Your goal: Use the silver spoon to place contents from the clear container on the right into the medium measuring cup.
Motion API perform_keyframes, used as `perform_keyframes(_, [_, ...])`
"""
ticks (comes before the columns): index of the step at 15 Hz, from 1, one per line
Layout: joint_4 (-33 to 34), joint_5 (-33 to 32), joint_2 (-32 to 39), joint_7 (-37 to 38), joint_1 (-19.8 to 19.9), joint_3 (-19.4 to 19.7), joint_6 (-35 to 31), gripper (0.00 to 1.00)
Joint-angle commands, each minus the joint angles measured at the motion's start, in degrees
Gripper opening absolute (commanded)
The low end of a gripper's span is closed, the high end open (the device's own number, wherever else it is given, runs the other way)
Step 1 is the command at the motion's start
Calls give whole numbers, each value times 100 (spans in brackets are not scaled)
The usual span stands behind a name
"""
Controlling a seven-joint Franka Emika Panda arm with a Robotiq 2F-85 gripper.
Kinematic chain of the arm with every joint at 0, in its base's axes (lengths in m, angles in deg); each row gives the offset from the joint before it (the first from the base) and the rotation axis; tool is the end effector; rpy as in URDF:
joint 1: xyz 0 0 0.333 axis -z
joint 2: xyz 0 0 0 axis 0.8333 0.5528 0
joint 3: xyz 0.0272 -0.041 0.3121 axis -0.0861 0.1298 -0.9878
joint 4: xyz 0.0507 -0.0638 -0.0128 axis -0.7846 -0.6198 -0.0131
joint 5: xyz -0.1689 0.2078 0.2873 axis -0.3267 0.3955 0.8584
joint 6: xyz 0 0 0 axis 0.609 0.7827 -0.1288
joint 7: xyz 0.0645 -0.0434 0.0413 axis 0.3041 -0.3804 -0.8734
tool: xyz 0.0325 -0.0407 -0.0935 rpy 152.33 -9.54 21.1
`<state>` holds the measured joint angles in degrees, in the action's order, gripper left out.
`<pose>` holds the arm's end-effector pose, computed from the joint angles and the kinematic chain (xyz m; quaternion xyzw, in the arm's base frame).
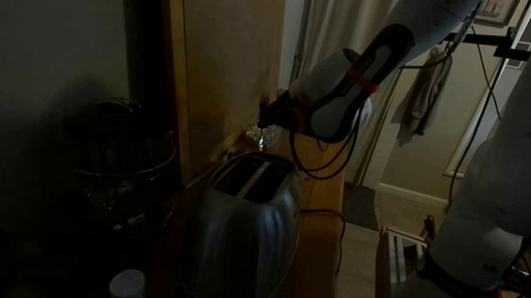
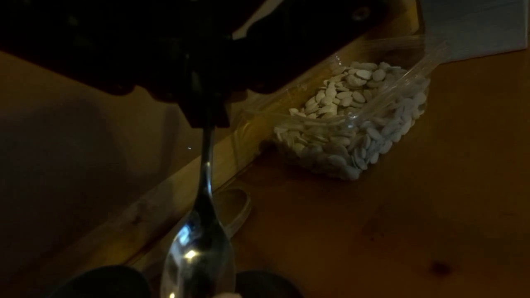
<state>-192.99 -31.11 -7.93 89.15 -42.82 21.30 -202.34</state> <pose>0.4170 -0.2055 0.3256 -0.8413 0.3743 -0.3900 0.0062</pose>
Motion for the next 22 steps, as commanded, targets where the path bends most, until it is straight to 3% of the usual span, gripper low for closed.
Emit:
perform_keyframes(1, [-55,534,-48,-585,-62,6,-134,2])
perform_keyframes(2, [-99,243,-136,-399,-48,-36,-20,2])
perform_keyframes(4, [-31,698,-41,-705,-70,-8,-55,2])
perform_keyframes(6, [-128,346,-143,-505,-72,-56,-58,2])
perform_keyframes(7, [-29,859,-24,-856,-91,-17,-57,2])
perform_keyframes(9, [-179,236,-194,-458,-84,-96,-104,2])
perform_keyframes(12, [-91,680,-100,-784,-106,-81,-130,2])
perform_keyframes(13, [-126,493,-136,-653,-107,-102,-144,2])
perform_keyframes(14, [-3,1281,24,-1214,-29,-147,-194,2])
perform_keyframes(15, [-193,396,-197,-622,-95,-126,-179,2])
perform_keyframes(16, [23,1753,110,-1682,-155,-29,-365,2])
perform_keyframes(17, [-132,1042,-92,-1137,-146,-119,-266,2])
perform_keyframes(18, [-111,1377,-49,-1507,-184,-121,-294,2])
perform_keyframes(19, [-144,1157,-124,-1360,-177,-143,-209,2])
perform_keyframes(22, [-89,1382,-53,-1503,-214,-175,-205,2])
